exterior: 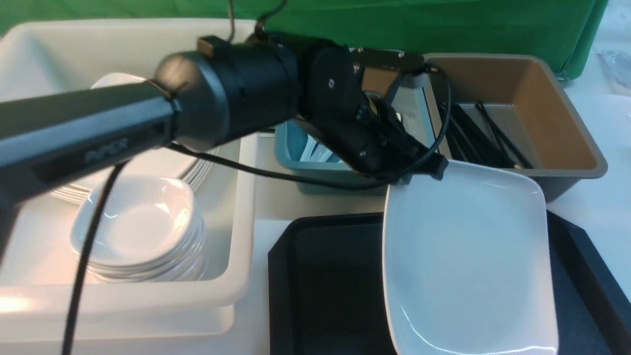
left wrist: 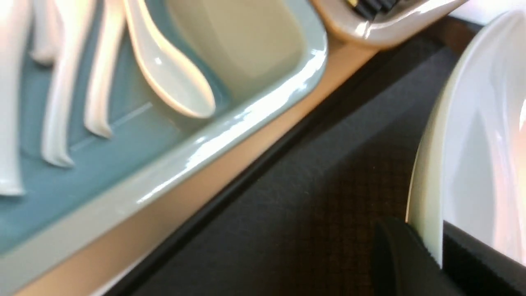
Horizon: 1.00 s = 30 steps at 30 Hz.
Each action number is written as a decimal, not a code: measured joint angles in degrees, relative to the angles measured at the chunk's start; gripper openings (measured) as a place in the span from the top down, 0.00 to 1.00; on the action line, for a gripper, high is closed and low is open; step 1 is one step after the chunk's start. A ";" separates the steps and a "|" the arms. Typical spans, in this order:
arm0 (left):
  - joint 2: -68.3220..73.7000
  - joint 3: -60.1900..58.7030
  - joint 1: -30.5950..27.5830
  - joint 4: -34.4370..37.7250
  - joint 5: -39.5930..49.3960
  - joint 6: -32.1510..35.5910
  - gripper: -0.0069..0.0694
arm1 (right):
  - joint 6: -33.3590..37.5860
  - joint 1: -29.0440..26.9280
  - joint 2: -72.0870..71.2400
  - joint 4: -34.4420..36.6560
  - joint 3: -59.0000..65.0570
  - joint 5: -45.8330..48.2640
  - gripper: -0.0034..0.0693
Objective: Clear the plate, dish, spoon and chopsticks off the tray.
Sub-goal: Use the left arm to grab a plate from the dinner plate, then use the left arm to put the plate into the large storage box on the left
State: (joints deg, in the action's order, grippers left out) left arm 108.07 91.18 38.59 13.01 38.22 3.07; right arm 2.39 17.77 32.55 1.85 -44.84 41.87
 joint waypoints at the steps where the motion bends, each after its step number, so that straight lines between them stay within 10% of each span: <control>1: -0.79 0.00 0.00 -0.49 0.28 0.04 0.89 | 0.00 0.00 0.00 0.00 0.00 0.00 0.77; 30: -11.51 2.78 -5.88 -1.37 6.53 1.29 0.88 | -0.05 0.00 0.00 -0.04 0.00 -0.83 0.76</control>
State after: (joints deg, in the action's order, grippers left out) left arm 96.56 93.96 32.71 11.63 44.75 4.36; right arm 2.34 17.77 32.55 1.80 -44.84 41.05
